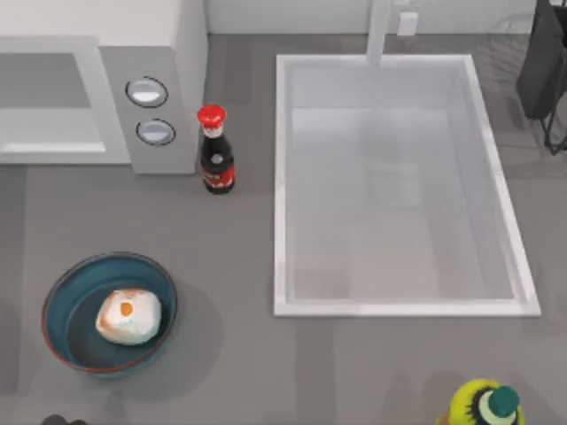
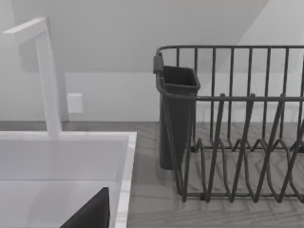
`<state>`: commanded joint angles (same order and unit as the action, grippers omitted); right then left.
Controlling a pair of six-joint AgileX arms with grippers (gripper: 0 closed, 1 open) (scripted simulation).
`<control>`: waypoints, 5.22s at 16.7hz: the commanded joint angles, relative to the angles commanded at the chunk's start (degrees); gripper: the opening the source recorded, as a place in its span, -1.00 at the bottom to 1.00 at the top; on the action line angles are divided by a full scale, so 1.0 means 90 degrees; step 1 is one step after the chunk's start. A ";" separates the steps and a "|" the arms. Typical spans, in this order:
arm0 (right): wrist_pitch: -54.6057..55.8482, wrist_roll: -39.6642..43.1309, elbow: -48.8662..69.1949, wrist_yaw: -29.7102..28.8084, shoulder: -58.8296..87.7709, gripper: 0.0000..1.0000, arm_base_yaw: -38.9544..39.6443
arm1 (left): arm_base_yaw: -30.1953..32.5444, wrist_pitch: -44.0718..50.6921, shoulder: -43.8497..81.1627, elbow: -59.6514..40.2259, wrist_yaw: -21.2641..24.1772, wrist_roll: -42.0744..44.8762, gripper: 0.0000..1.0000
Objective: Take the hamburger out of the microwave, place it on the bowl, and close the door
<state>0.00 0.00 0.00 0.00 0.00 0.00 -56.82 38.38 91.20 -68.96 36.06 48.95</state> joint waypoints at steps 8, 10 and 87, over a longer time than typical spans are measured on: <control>0.0000 0.0000 0.0000 0.0000 0.0000 1.00 0.0000 | -0.0075 0.0244 0.0277 -0.0269 0.0129 0.0128 -1.00; 0.0000 0.0000 0.0000 0.0000 0.0000 1.00 0.0000 | -0.0077 0.0008 0.0363 -0.0091 0.0132 0.0130 -1.00; 0.0000 0.0000 0.0000 0.0000 0.0000 1.00 0.0000 | 0.6924 -0.5085 -0.0187 0.3555 -0.4265 -0.5754 -1.00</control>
